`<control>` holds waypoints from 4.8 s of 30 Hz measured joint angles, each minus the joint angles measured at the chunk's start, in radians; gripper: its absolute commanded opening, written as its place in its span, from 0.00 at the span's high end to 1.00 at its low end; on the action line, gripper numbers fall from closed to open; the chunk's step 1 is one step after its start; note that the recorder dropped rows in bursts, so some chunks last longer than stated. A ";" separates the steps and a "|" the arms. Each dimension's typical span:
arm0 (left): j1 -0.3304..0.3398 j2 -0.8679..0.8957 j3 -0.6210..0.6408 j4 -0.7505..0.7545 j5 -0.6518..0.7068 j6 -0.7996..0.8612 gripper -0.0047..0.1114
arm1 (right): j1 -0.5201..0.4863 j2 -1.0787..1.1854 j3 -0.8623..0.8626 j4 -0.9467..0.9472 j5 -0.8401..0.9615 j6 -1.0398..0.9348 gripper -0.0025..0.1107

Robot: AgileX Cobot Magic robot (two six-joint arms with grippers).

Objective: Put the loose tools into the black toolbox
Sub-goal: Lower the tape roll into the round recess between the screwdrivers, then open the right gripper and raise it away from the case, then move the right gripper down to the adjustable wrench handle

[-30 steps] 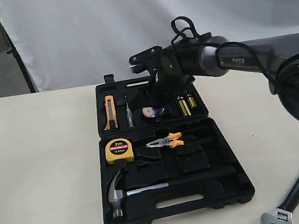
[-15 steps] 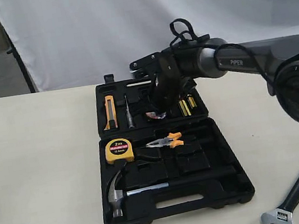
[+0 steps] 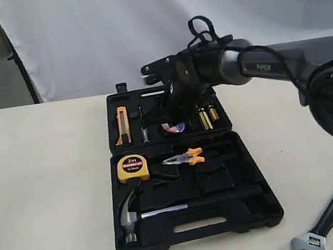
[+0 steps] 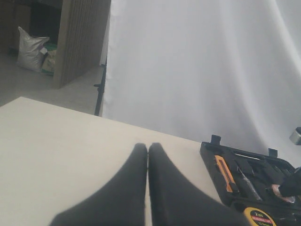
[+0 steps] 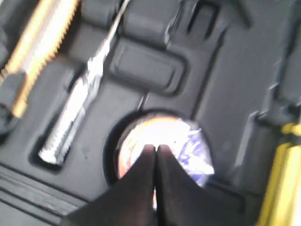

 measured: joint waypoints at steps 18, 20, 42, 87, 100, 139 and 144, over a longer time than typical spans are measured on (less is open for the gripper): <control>0.000 0.000 0.000 0.000 0.000 0.000 0.95 | 0.013 -0.079 -0.004 -0.053 0.068 -0.061 0.98; 0.000 0.000 0.000 0.000 0.000 0.000 0.95 | 0.013 -0.127 -0.004 -0.075 0.100 -0.061 0.98; 0.000 0.000 0.000 0.000 0.000 0.000 0.95 | 0.013 -0.561 0.379 -0.209 0.473 -0.073 0.98; 0.000 0.000 0.000 0.000 0.000 0.000 0.95 | -0.087 -0.632 0.883 -0.654 0.545 -0.376 0.65; 0.000 0.000 0.000 0.000 0.000 0.000 0.95 | -0.087 -0.630 0.883 -0.486 0.449 -0.459 0.41; 0.000 0.000 0.000 0.000 0.000 0.000 0.95 | 0.045 -0.483 1.094 -0.601 0.207 -0.854 0.43; 0.000 0.000 0.000 0.000 0.000 0.000 0.95 | 0.093 -0.483 1.101 -0.623 0.205 -0.842 0.66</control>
